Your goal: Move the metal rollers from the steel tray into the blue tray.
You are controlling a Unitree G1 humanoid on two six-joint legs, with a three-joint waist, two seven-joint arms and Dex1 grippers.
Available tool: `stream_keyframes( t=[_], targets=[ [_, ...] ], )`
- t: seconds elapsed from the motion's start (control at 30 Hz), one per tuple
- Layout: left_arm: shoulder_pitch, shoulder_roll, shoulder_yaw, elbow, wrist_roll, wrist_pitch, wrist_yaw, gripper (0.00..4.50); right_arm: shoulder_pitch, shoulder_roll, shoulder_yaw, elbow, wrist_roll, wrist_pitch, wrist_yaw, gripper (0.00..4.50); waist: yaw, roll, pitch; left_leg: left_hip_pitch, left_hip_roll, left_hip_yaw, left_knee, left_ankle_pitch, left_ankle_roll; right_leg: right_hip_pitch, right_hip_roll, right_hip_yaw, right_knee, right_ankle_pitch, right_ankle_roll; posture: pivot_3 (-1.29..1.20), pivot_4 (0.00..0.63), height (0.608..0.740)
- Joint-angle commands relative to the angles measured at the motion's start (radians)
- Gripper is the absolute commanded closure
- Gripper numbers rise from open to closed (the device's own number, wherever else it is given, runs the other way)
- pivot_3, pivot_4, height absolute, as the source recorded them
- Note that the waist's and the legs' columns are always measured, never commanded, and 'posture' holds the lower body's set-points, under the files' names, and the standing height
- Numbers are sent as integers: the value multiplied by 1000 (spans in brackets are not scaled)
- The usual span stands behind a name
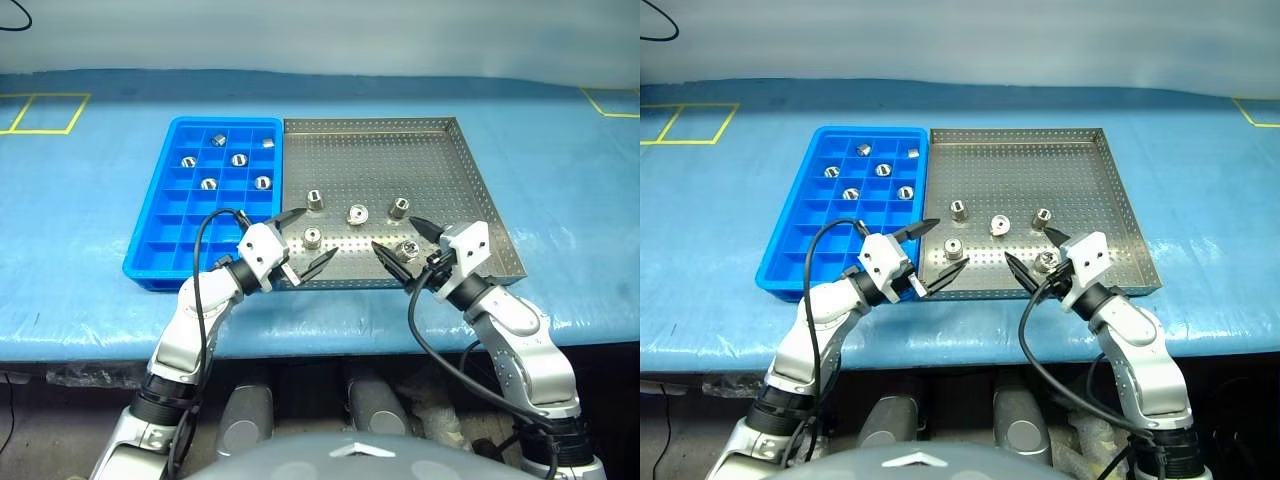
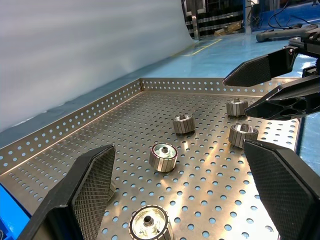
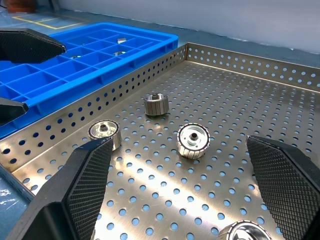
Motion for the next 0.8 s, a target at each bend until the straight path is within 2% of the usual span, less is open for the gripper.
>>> stream_keyframes(
  t=[0.03,0.43,0.67,0.8],
  targets=[
    [-18,-2,-2,-16,2,-15,3,0,-6,2,-6,-35,7,-19,1,10,0,0,0,0,0,0,0,0,0,0,0,0,0,0,0,-88,150,740],
    [-23,-5,2,-19,7,8,20,0,-15,-2,-4,-28,7,-14,6,10,0,0,0,0,0,0,0,0,0,0,0,0,0,0,0,-73,150,740],
    [-119,-37,14,16,20,284,121,0,-16,-1,8,-23,-5,-14,5,10,1,0,0,0,0,0,0,0,0,0,0,0,0,0,0,-75,150,740],
    [-201,-32,-5,12,-2,464,109,0,-10,1,10,-24,-8,-16,0,10,0,0,0,0,0,-1,0,0,0,0,1,0,0,0,1,-75,150,740]
  ],
)
